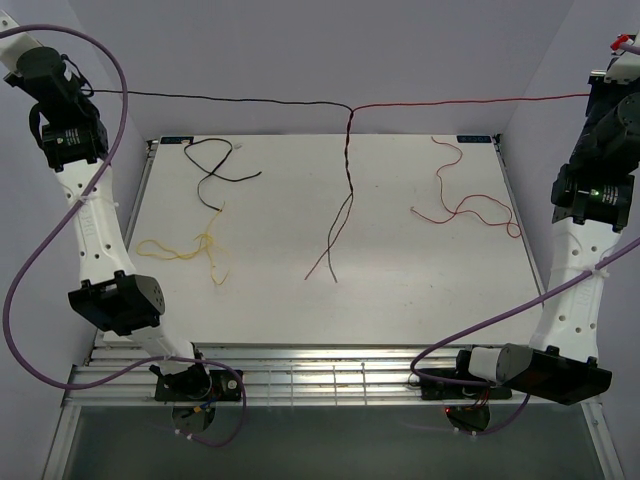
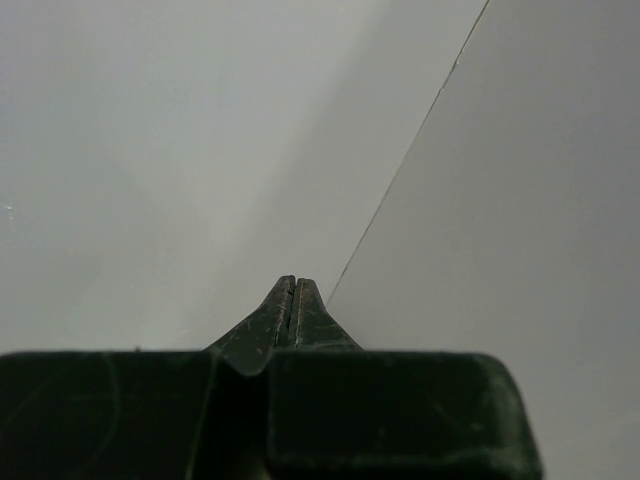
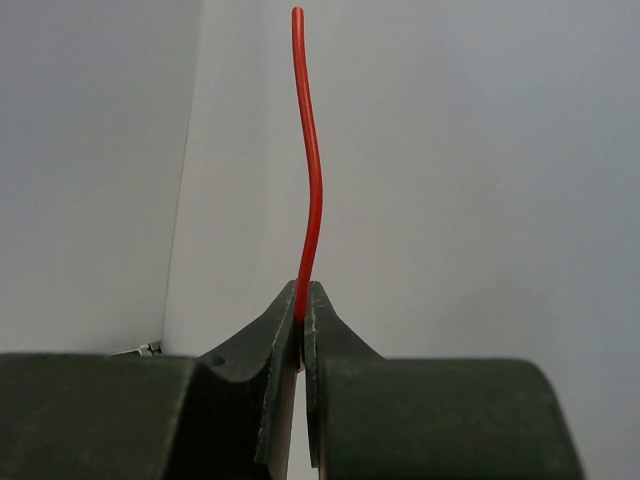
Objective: Untangle the cables
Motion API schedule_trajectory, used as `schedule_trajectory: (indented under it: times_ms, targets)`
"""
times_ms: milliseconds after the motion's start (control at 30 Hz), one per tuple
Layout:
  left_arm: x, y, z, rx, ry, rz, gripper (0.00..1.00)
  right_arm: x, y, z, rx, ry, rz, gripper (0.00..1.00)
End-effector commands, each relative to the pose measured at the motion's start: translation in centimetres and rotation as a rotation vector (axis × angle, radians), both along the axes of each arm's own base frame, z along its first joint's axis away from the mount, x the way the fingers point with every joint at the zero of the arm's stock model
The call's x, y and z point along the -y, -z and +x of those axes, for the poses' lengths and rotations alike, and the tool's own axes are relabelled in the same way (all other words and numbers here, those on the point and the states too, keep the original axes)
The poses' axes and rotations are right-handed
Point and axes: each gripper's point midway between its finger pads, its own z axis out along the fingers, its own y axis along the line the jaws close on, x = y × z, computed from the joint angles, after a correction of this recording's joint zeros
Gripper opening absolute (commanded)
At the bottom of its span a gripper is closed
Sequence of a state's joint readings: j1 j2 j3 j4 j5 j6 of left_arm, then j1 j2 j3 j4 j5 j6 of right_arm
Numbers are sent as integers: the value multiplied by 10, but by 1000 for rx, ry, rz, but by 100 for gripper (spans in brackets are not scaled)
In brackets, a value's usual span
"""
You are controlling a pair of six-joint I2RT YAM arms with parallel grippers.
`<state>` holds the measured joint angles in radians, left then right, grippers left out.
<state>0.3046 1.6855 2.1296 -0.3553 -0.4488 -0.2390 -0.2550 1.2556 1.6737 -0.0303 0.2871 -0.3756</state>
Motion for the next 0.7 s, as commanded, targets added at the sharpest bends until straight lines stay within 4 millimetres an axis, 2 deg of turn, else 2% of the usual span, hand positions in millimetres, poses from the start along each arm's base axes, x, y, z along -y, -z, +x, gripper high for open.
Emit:
schedule_trajectory:
  times_ms: [0,333,467,667]
  targets:
    - [-15,-8,-9,2,-49,20,0,9,-29,-29,69,80,-39,8]
    - [-27,3,-11,-19,-50,14,0,24,-20,-43,41,189,-65,8]
    - [-36,1,-18,-18,-70,19,0,24,-18,-48,40,199,-74,8]
    - [-36,-7,-25,-8,-63,36,0,21,-14,-49,38,182,-78,8]
